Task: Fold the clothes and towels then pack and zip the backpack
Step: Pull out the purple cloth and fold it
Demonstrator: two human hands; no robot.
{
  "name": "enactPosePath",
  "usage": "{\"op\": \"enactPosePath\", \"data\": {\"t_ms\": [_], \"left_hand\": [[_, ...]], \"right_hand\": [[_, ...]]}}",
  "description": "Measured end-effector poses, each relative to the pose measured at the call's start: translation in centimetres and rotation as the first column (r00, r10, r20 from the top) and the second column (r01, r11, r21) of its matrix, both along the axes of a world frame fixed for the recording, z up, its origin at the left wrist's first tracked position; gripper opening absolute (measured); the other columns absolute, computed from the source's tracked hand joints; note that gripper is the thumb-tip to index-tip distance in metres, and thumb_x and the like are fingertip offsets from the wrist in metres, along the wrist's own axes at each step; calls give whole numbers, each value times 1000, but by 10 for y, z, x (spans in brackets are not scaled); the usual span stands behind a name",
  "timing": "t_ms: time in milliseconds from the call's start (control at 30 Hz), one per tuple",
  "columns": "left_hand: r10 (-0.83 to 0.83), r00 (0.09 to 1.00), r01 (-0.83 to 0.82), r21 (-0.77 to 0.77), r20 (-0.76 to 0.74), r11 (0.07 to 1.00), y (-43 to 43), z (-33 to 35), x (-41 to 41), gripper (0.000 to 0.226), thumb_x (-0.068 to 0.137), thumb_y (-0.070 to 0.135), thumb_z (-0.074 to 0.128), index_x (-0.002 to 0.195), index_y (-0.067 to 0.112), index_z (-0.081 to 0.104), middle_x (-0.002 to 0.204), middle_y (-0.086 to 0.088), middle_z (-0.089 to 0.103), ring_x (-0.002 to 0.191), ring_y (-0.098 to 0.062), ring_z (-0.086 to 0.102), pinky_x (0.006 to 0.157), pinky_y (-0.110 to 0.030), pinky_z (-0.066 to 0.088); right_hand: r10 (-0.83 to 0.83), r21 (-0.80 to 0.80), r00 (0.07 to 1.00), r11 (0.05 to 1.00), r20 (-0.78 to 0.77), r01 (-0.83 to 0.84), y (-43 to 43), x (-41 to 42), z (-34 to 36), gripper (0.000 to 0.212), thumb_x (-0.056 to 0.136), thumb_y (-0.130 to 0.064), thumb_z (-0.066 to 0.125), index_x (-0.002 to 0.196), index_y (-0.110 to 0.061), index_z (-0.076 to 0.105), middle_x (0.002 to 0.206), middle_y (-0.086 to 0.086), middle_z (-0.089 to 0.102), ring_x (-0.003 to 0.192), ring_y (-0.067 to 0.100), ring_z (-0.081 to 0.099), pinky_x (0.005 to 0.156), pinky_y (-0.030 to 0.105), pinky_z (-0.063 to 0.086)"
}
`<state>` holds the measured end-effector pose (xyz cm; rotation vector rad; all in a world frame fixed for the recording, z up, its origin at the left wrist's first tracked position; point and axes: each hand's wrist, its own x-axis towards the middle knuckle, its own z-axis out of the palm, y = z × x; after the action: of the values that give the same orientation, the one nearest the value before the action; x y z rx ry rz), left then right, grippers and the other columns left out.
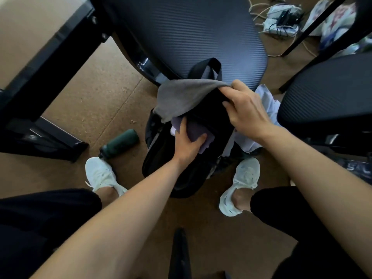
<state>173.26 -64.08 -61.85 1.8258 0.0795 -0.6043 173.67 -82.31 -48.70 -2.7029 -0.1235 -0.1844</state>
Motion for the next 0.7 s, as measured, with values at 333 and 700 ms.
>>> {"op": "enactPosePath", "data": {"t_ms": [333, 700], "left_hand": [[-189, 965, 262, 591, -183, 763, -34, -51, 42, 91, 92, 63, 59, 163, 31, 12, 164, -13, 29, 136, -38, 49, 97, -42, 47], [-398, 894, 438, 598, -208, 671, -18, -49, 31, 72, 102, 56, 41, 164, 30, 14, 167, -13, 22, 147, -39, 35, 112, -46, 37]], "right_hand": [[4, 109, 996, 994, -90, 5, -3, 0, 4, 15, 89, -4, 58, 103, -7, 63, 92, 0, 47, 84, 23, 52, 72, 50, 48], [-26, 133, 993, 990, -115, 42, -2, 6, 2, 32, 89, -4, 62, 118, -13, 70, 93, 1, 50, 89, 24, 56, 79, 48, 50]]}}
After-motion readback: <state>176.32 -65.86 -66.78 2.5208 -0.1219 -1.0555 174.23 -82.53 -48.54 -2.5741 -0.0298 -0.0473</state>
